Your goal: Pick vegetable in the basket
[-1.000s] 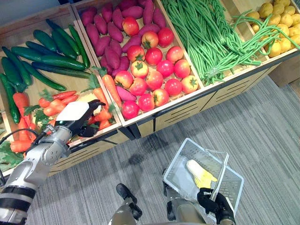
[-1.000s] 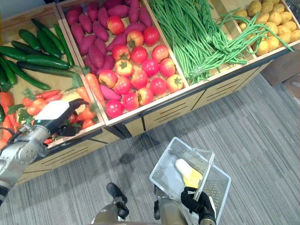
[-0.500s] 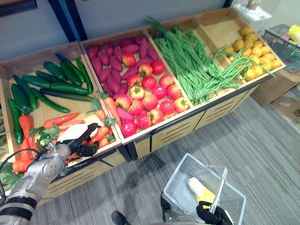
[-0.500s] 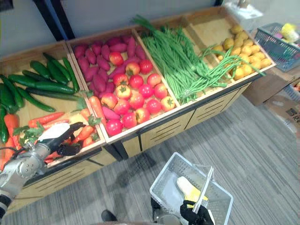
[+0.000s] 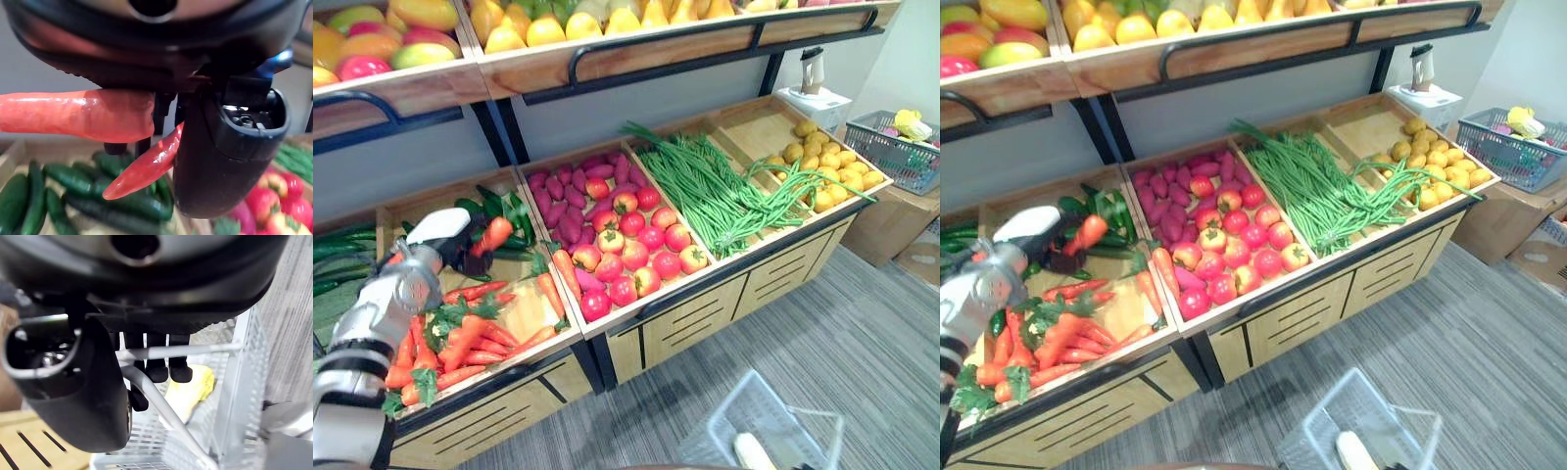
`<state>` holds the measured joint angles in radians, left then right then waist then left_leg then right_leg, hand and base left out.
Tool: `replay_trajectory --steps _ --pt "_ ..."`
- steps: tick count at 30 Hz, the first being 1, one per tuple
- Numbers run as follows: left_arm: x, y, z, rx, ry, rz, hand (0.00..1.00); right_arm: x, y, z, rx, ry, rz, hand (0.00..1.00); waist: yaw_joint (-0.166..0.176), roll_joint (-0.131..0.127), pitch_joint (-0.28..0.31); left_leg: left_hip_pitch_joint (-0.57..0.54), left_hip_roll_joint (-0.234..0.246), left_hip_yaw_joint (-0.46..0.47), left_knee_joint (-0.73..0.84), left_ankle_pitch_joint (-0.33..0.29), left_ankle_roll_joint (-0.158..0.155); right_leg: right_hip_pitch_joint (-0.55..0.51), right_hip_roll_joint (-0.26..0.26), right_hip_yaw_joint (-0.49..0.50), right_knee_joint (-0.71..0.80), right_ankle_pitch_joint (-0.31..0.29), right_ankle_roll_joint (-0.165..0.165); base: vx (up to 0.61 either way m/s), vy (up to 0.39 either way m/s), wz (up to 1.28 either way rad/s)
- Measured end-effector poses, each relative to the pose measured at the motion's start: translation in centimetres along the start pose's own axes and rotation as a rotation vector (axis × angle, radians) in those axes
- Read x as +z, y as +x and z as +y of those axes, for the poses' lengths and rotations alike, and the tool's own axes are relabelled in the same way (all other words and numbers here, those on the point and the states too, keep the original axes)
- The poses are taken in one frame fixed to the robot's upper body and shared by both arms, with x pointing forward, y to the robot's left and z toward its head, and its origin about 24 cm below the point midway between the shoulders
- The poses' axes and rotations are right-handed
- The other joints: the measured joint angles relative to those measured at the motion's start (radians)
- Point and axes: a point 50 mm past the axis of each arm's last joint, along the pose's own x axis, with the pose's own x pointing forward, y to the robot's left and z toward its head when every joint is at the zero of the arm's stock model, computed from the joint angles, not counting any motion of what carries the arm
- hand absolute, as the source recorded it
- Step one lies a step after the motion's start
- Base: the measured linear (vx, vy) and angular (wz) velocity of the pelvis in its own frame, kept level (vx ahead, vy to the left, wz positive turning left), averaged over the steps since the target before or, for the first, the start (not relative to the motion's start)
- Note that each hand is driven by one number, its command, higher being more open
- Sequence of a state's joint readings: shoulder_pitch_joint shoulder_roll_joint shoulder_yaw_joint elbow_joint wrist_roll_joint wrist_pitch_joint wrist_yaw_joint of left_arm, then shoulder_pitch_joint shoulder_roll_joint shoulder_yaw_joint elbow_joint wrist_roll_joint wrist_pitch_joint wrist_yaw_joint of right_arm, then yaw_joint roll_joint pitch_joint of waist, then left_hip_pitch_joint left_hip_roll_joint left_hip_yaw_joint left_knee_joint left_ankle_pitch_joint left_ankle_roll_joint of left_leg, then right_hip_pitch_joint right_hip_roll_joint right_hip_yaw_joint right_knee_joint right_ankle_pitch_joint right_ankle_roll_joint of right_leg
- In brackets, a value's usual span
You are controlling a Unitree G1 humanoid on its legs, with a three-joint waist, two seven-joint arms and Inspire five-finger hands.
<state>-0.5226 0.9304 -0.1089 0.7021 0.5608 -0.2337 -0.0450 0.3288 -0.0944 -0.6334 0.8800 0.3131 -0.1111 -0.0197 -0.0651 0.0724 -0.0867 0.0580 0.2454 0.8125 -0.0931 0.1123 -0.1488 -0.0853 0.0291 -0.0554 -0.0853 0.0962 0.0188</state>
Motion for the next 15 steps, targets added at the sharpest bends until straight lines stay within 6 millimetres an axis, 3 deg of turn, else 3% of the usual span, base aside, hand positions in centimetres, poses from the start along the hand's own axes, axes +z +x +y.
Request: replay_trajectory --steps 4,7,8,10,13,15 --pt "1.9 0.9 2.7 0.063 0.066 -0.074 0.00 1.7 0.2 -1.8 -0.101 0.081 -0.053 0.00 -0.002 0.005 -0.023 0.007 -0.001 -0.001 0.000 -0.002 0.001 0.006 -0.001 -0.001 0.004 -0.007 0.006 -0.06 -0.015 0.02" --pt "7.7 -0.5 4.4 0.167 0.101 -0.340 0.00 3.9 -0.2 -2.5 -0.175 0.158 -0.162 0.00 -0.008 -0.003 -0.019 0.005 -0.006 -0.028 0.000 -0.005 0.008 0.002 -0.015 -0.026 0.041 -0.026 0.003 -0.06 -0.004 0.23" --pt "10.4 -2.2 3.5 0.214 0.045 -0.472 0.00 5.2 -0.7 -2.9 -0.198 0.191 -0.233 0.00 -0.009 0.004 -0.025 0.009 -0.010 -0.030 0.000 -0.011 0.011 0.004 -0.022 -0.026 0.050 -0.028 0.006 -0.02 0.024 0.10" --pt "13.7 -5.0 0.9 0.212 -0.066 -0.644 0.00 8.0 -1.7 -3.3 -0.227 0.236 -0.368 0.00 -0.008 0.010 -0.028 0.015 -0.020 -0.030 0.000 -0.022 0.015 0.014 -0.031 -0.023 0.053 -0.031 0.009 -0.02 0.043 0.02" --pt "14.2 -6.2 -1.5 0.146 -0.132 -0.671 0.00 12.7 -3.4 -2.7 -0.222 0.264 -0.571 0.00 -0.019 0.001 -0.022 0.028 -0.024 -0.022 0.000 -0.034 0.015 0.019 -0.032 -0.009 0.054 -0.036 0.017 -0.06 0.001 -0.08" --pt "13.8 -6.0 -1.8 0.131 -0.137 -0.635 0.00 15.0 -4.7 -2.6 -0.216 0.244 -0.684 0.00 -0.024 -0.003 -0.019 0.029 -0.025 -0.019 0.000 -0.034 0.016 0.016 -0.031 -0.001 0.055 -0.036 0.018 -0.07 -0.030 -0.08"
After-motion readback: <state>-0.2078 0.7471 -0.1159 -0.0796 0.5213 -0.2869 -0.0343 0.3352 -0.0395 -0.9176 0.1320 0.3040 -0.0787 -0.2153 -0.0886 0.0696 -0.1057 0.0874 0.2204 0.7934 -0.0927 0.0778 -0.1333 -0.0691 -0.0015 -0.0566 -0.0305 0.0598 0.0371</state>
